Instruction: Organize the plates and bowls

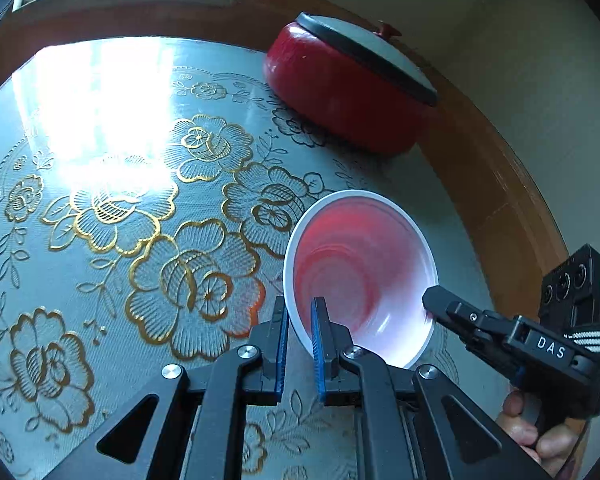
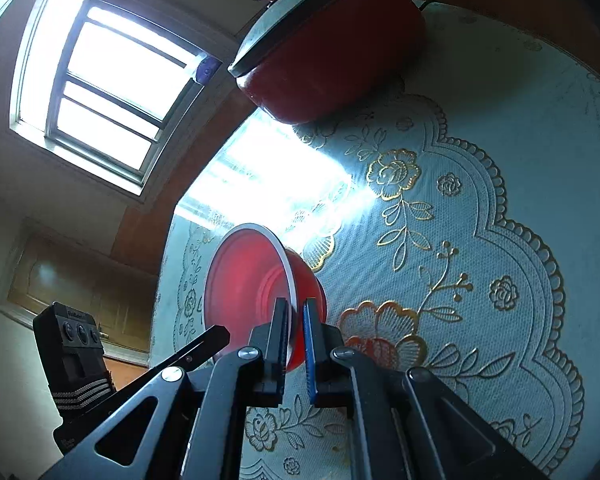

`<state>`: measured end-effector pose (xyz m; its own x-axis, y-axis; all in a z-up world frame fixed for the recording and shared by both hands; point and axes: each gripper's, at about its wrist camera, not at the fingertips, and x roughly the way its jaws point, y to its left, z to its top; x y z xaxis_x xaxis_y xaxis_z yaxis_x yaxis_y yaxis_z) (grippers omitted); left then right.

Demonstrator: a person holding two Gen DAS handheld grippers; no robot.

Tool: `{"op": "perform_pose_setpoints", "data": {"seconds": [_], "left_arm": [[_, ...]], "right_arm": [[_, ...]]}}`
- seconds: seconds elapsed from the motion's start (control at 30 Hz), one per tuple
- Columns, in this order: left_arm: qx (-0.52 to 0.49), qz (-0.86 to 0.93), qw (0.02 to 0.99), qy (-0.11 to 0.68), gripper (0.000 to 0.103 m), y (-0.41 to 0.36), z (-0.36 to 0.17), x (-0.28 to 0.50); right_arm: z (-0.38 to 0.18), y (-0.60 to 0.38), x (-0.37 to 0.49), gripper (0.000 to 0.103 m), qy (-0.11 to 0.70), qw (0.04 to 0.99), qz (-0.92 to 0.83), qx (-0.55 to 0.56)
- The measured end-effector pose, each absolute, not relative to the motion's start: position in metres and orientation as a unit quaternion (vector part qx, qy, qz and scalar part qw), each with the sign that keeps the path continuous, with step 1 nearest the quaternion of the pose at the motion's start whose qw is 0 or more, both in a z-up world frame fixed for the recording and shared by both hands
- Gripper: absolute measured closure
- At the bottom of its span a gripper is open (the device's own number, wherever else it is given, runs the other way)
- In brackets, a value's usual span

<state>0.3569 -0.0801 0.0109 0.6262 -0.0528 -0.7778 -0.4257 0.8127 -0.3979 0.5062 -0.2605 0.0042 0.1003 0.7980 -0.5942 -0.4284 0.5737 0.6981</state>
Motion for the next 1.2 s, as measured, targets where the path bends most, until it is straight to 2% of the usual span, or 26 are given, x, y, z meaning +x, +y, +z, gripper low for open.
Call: {"op": "perform_pose_setpoints", "data": {"seconds": [0.63,1.2], "left_arm": [[-0.255,0.053,0.873,0.412,0.092,-0.135,0.052,0.258],[-0.245,-0.010,0.857,0.453,0.091,-0.170,0.031,0.190]], "right_arm": [[0.053,-0.323,0.400,0.097,0.473,0.727,0.471,0.162],[0.031,-0.362,0.337,0.097,0.509,0.709,0.464,0.154]]}}
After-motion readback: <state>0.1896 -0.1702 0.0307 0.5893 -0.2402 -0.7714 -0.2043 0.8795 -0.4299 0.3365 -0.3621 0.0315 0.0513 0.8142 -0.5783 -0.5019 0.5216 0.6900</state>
